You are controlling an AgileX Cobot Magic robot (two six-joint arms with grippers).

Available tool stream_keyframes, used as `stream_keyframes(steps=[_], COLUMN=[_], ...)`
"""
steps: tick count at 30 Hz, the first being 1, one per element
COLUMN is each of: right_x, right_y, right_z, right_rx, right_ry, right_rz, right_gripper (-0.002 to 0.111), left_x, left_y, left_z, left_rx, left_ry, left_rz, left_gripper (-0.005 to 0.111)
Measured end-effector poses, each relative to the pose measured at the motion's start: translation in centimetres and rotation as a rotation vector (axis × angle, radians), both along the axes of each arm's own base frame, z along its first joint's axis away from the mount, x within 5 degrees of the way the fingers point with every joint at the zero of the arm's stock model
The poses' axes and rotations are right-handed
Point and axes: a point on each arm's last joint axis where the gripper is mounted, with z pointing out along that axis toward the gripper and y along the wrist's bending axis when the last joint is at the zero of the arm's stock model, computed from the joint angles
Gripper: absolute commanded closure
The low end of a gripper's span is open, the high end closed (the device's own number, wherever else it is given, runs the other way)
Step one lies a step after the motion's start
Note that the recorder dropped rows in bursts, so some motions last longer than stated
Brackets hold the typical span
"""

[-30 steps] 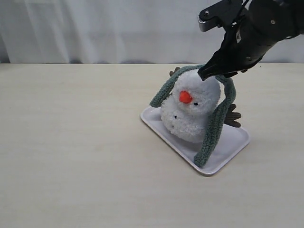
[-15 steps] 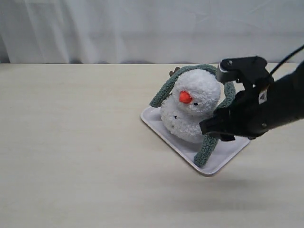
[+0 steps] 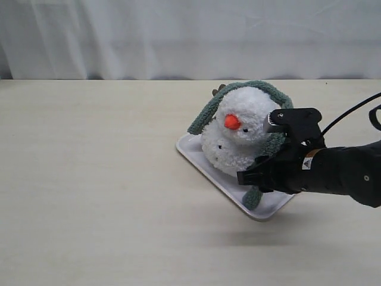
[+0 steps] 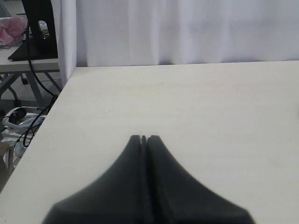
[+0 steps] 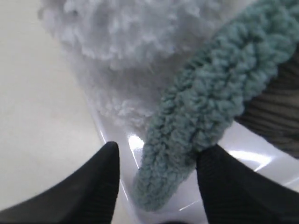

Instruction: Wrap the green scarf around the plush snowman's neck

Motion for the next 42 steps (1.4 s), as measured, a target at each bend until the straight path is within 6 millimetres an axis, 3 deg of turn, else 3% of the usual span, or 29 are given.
stream_keyframes(steps=[4,10,18,21,26,29,36,42], right_x=[0.2,0.2,0.7,0.9,1.2,1.2,0.9,0.0], right_y=[0.1,0.1,0.3,0.5,0.6,0.6,0.5,0.2], right_z=[-0.2,0.7,4.6,5.0,3.8,2.9,2.5,4.1], right_rx=[0.002,0.003,-0.036,-0.044,-0.066,-0.08,-0.109,-0.11], right_ry=[-0.008,-0.048,-0.149,-0.14,-0.093,-0.05,0.01,0.017], right_rz=[-0.001,0.015,0.097,0.105,0.114,0.117,0.135,0.141], right_gripper=[0.104,0.104,0.104,0.104,0.104,0.098,0.07,0.057], left_x=[0.0,0.0,0.0,0.0,0.0,0.0,0.0,0.0], left_y=[0.0,0.0,0.0,0.0,0.0,0.0,0.0,0.0], left_z=[0.0,0.0,0.0,0.0,0.0,0.0,0.0,0.0], left_rx=[0.0,0.0,0.0,0.0,0.0,0.0,0.0,0.0], left_ry=[0.0,0.0,0.0,0.0,0.0,0.0,0.0,0.0], left_rz=[0.0,0.0,0.0,0.0,0.0,0.0,0.0,0.0], left_gripper=[0.107,0.107,0.107,0.107,0.107,0.107,0.107,0.107])
